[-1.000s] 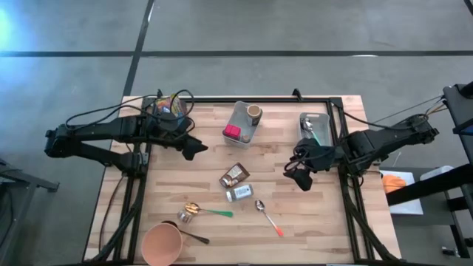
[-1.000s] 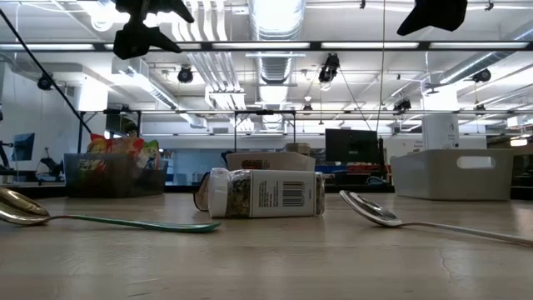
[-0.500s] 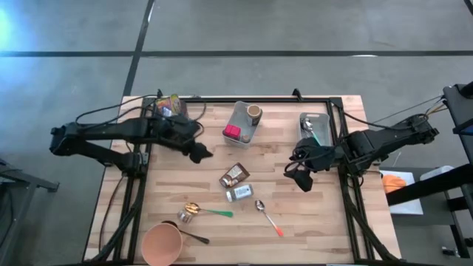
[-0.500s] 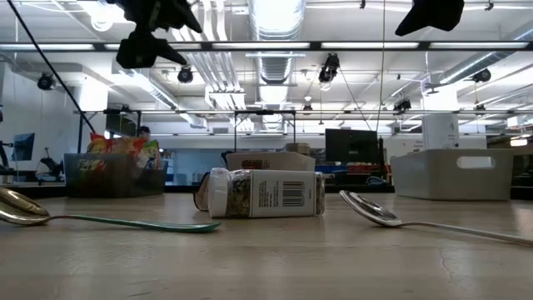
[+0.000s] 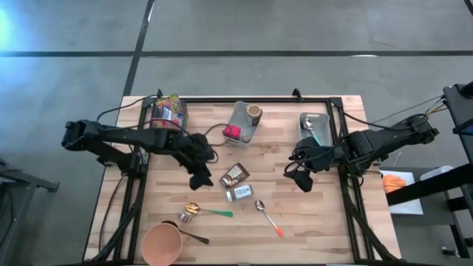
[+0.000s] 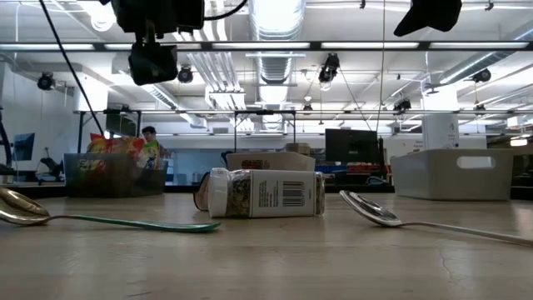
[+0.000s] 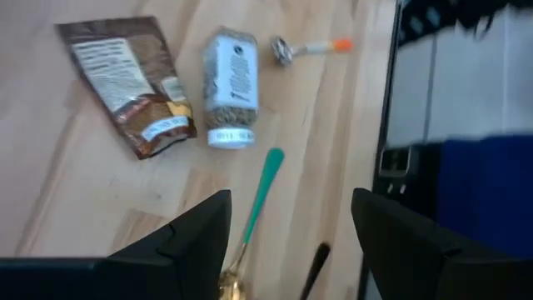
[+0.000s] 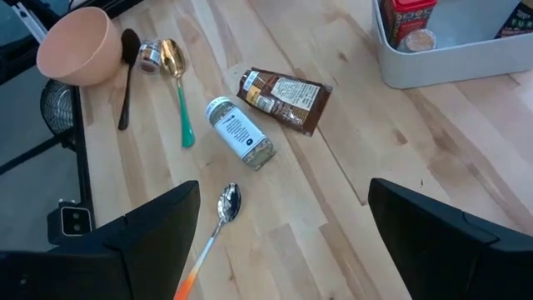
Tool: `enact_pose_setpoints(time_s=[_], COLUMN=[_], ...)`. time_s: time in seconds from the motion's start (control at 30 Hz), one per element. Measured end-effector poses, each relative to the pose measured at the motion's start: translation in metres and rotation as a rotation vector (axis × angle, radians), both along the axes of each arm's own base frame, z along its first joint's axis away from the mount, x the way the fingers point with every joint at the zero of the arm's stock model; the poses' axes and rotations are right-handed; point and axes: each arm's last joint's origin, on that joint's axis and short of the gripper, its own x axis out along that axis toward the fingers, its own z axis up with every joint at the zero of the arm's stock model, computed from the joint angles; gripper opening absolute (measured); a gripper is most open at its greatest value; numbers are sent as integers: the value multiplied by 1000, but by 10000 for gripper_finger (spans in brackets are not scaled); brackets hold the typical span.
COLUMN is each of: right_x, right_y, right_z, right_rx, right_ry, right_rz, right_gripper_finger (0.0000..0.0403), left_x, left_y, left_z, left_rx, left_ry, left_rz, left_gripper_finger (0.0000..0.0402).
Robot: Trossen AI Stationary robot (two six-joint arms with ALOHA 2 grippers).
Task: Pick & Place Food Item
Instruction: Put the green spoon into the right gray bin
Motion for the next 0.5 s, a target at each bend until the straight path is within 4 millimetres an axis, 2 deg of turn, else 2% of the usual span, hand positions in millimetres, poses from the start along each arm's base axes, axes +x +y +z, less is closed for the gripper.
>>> enact_pose_setpoints(time_s=[0.23,0.5], right_x=[0,0], right_y=[0,0], right_z=[-3,-10], right_rx=[-2,11], right_ry=[8,26], right_rz=[1,-15], right_gripper_finger=[345,345], left_x=[11,16], left_y=[-34,-66], left_z=[-18,-53], left_rx=[91,277], left_ry=[17,114], left_rz=[-223,-398], left_gripper_finger=[252,252])
